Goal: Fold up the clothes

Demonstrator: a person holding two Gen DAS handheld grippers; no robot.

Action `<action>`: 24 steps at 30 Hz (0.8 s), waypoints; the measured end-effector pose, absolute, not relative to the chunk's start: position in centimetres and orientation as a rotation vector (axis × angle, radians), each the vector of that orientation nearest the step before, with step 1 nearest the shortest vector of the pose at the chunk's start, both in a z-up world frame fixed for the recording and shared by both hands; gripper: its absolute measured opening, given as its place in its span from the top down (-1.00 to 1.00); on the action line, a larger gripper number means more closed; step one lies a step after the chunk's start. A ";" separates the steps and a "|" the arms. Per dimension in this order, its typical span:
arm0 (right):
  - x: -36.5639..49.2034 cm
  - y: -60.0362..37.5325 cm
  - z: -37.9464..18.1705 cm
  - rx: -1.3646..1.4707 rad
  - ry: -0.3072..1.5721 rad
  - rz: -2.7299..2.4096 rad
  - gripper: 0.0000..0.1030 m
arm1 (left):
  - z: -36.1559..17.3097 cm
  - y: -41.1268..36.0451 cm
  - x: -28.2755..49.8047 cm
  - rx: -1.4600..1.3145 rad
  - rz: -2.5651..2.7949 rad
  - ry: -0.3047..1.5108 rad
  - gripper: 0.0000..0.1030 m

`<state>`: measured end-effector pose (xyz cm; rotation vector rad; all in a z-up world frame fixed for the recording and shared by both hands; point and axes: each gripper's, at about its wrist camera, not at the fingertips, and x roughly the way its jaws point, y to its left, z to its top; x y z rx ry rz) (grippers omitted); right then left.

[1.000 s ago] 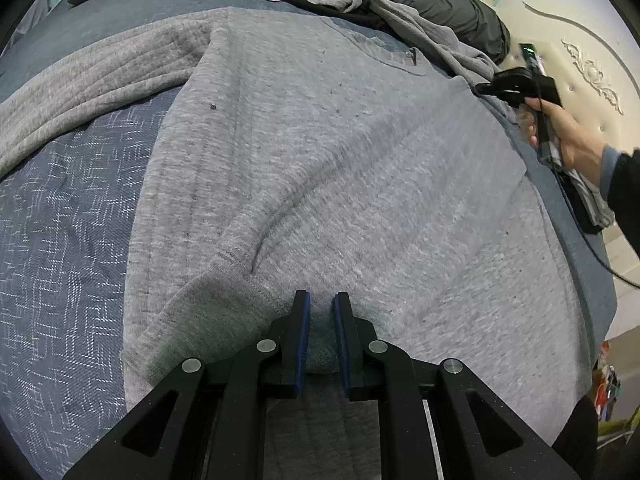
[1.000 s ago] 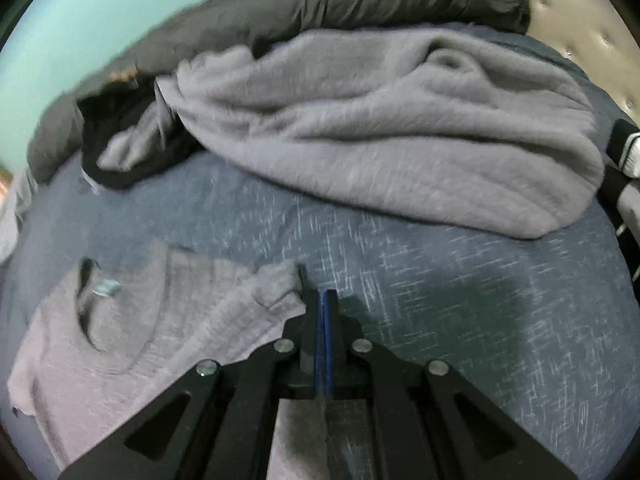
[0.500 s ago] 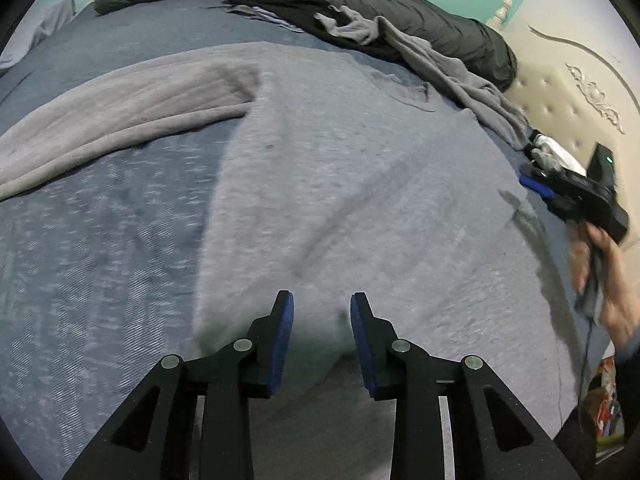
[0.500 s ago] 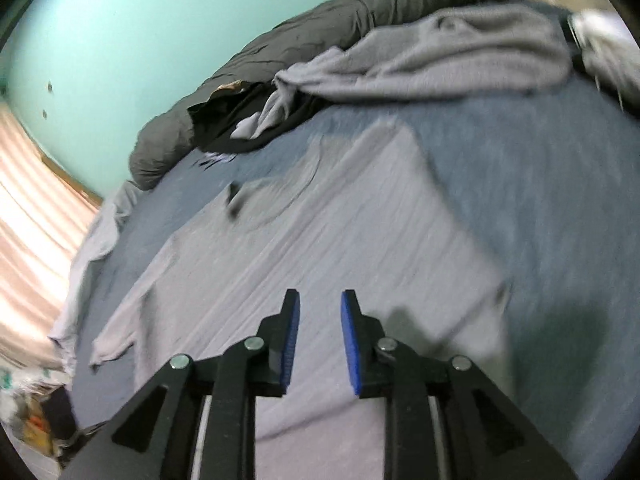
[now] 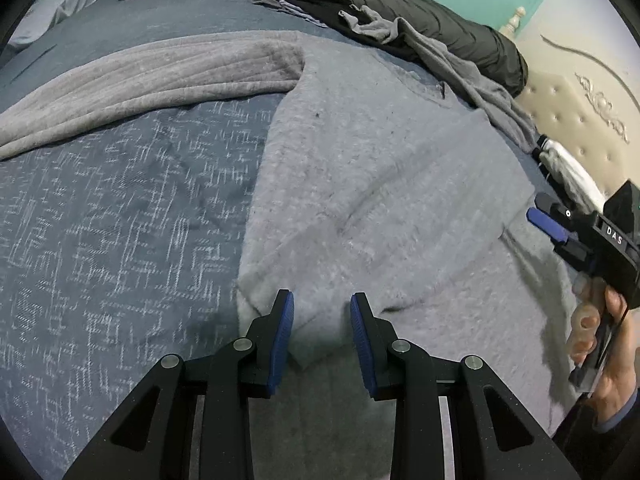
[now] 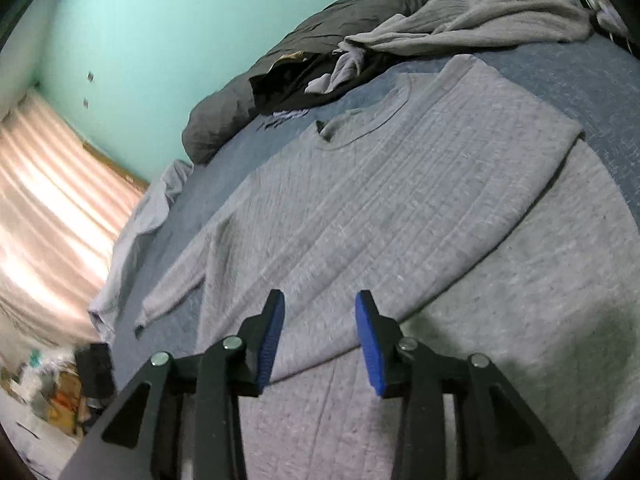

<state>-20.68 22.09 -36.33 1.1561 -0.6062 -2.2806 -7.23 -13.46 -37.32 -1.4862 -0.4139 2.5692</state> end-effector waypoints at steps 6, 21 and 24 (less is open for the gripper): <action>-20.6 21.4 -37.1 1.162 -0.599 -2.268 0.27 | -37.2 -12.8 -7.2 -1.483 2.601 -0.388 0.37; -21.3 22.1 -36.1 1.049 -0.688 -2.245 0.27 | -33.6 -25.6 -6.5 -1.553 2.788 -0.719 0.20; -21.2 22.1 -36.0 1.062 -0.675 -2.261 0.27 | -33.3 -30.1 -6.9 -1.594 2.871 -0.781 0.07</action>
